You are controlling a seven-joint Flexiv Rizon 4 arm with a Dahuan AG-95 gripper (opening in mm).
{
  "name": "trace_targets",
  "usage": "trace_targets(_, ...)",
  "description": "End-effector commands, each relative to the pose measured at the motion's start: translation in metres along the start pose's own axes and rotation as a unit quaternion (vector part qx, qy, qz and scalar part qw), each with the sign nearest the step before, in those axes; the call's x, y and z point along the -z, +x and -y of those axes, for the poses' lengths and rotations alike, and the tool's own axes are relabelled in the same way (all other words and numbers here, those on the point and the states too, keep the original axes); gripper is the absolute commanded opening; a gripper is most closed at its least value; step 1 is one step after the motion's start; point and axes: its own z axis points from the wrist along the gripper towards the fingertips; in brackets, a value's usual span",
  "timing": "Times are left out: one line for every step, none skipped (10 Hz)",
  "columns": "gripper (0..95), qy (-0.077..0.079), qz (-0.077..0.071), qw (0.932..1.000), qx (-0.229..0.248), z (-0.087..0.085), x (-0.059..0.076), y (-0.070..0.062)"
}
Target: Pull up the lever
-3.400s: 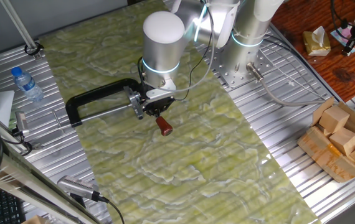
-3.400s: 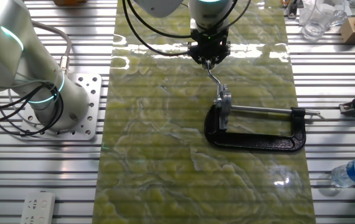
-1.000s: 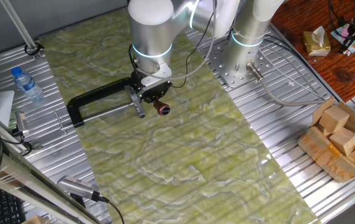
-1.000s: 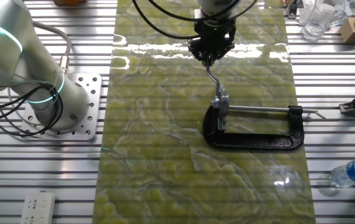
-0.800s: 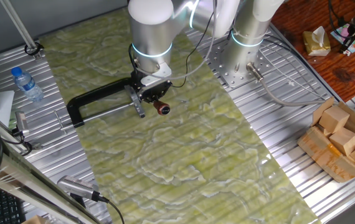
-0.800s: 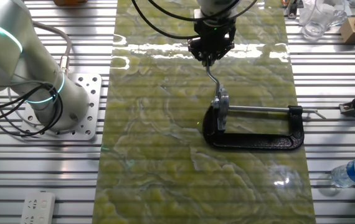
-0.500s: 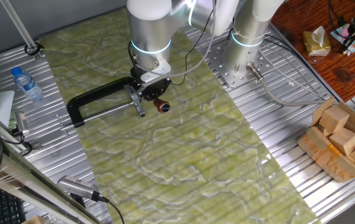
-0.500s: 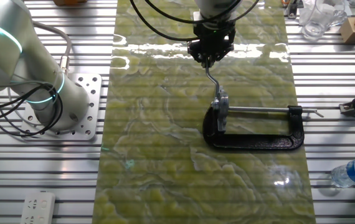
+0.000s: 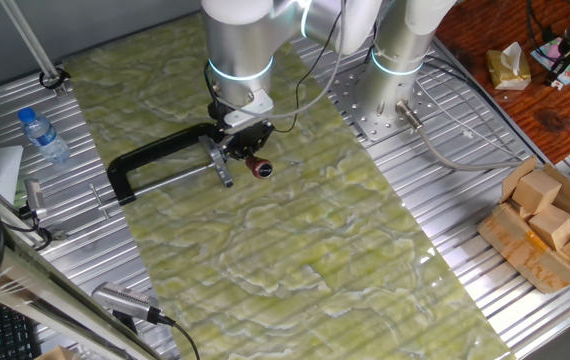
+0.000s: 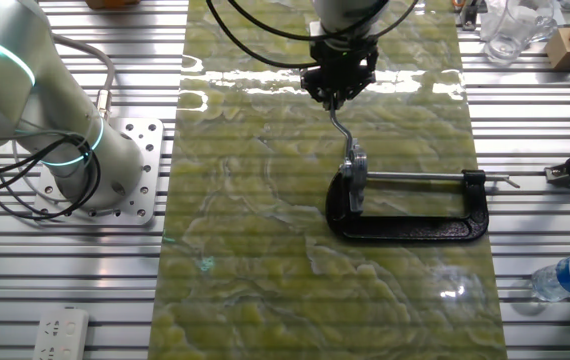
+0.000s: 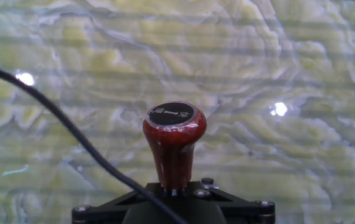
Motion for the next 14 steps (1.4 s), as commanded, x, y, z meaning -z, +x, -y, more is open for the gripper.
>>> trace_targets(0.0, 0.003, 0.008, 1.0000, -0.001, 0.0006, 0.0445, 0.0031)
trace_targets(0.0, 0.003, 0.010, 0.9999, -0.001, 0.0006, 0.0448, 0.0032)
trace_targets(0.0, 0.002, 0.010, 0.9999, 0.003, 0.0011, 0.0466, 0.0036)
trace_targets(0.0, 0.000, 0.009, 0.9999, 0.009, 0.0028, 0.0478, 0.0041)
trace_targets(0.0, -0.007, 0.010, 0.9999, 0.009, 0.0047, 0.0481, 0.0051)
trace_targets(0.0, -0.015, 0.013, 0.9998, 0.009, 0.0057, 0.0468, 0.0056)
trace_targets(0.0, -0.016, 0.015, 0.9997, 0.011, 0.0062, 0.0453, 0.0063)
trace_targets(0.0, -0.017, 0.015, 0.9997, 0.013, 0.0063, 0.0448, 0.0065)
trace_targets(0.0, -0.019, 0.017, 0.9996, 0.014, 0.0063, 0.0448, 0.0066)
trace_targets(0.0, -0.020, 0.018, 0.9995, 0.014, 0.0063, 0.0448, 0.0066)
trace_targets(0.0, -0.019, 0.025, 0.9994, 0.012, 0.0064, 0.0445, 0.0069)
trace_targets(0.0, -0.017, 0.033, 0.9993, 0.010, 0.0060, 0.0448, 0.0078)
trace_targets(0.0, -0.017, 0.037, 0.9992, 0.008, 0.0056, 0.0453, 0.0086)
trace_targets(0.0, -0.015, 0.041, 0.9990, 0.007, 0.0050, 0.0460, 0.0098)
